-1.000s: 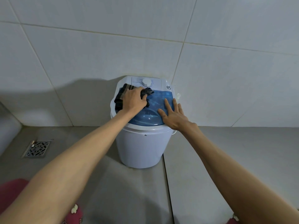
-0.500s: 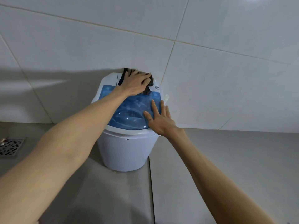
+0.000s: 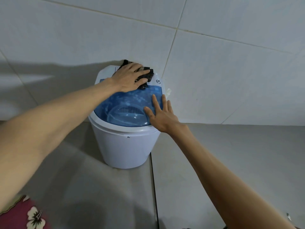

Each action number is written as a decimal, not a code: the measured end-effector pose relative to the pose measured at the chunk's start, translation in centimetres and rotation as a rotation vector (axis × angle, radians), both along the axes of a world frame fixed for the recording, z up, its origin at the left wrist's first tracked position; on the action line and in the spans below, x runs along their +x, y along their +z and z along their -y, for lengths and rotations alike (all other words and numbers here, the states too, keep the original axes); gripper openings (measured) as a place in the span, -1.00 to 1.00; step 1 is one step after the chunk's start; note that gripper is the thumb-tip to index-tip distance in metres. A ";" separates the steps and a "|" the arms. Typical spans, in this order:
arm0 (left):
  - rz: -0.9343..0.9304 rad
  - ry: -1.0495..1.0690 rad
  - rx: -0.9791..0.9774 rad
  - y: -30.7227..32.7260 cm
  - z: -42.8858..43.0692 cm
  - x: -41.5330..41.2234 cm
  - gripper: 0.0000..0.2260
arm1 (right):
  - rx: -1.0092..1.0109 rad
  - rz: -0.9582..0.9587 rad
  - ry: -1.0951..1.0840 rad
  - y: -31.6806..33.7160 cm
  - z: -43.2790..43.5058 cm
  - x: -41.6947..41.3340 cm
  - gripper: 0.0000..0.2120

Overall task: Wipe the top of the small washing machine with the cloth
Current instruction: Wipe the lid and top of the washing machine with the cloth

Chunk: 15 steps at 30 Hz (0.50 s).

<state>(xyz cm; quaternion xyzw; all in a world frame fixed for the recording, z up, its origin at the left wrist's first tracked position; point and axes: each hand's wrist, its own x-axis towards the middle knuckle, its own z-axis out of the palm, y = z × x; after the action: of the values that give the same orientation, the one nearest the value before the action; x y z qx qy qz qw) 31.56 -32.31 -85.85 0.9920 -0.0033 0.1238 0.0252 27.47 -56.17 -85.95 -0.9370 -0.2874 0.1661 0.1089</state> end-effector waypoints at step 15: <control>-0.040 0.524 -0.275 -0.6 4.3 -3.9 -0.32 | -0.063 -0.006 -0.003 0.9 -0.2 -0.2 -0.32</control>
<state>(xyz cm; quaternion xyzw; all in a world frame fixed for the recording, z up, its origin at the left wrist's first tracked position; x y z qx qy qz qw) 27.68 -36.58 -86.43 0.9486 0.2700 0.1057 0.1268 27.32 -55.97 -85.06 -0.9398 -0.2805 0.1775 0.0805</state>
